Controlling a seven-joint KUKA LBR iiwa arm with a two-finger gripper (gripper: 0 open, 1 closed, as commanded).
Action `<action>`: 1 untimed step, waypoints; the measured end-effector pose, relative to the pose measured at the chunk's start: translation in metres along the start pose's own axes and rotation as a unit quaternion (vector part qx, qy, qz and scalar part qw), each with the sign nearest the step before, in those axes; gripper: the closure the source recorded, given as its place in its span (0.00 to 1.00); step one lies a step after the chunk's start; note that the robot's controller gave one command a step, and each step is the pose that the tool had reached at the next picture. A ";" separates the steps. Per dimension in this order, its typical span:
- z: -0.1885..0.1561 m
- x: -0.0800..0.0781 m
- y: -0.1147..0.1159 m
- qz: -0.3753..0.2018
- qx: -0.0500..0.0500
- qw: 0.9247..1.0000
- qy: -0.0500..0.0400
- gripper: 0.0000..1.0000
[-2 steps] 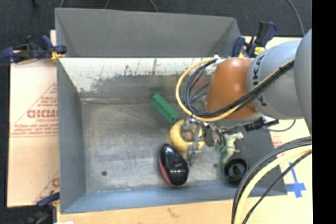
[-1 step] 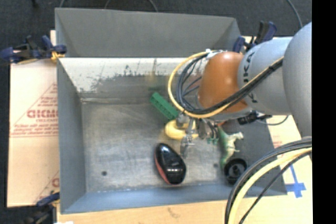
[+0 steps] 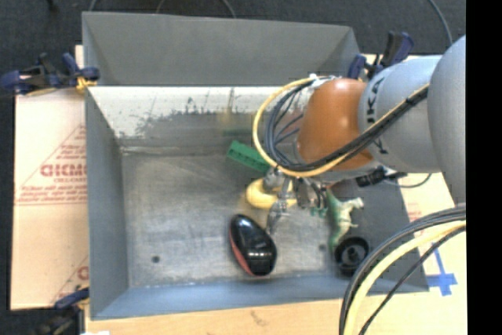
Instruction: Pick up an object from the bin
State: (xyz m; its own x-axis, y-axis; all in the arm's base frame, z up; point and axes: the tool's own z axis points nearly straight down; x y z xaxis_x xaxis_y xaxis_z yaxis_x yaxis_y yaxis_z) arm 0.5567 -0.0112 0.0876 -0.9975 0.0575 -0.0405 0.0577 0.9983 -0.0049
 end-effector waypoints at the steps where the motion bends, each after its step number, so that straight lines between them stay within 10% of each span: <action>1: 0.000 0.000 0.000 0.000 0.000 1.000 0.000 1.00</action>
Offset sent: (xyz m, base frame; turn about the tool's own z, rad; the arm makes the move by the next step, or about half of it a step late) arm 0.0029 -0.0009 0.0536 0.0200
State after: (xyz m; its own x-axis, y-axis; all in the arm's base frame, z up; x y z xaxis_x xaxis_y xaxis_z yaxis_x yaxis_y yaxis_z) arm 0.5566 -0.0111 0.0877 -0.9976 0.0566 -0.0403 0.0569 0.9984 -0.0049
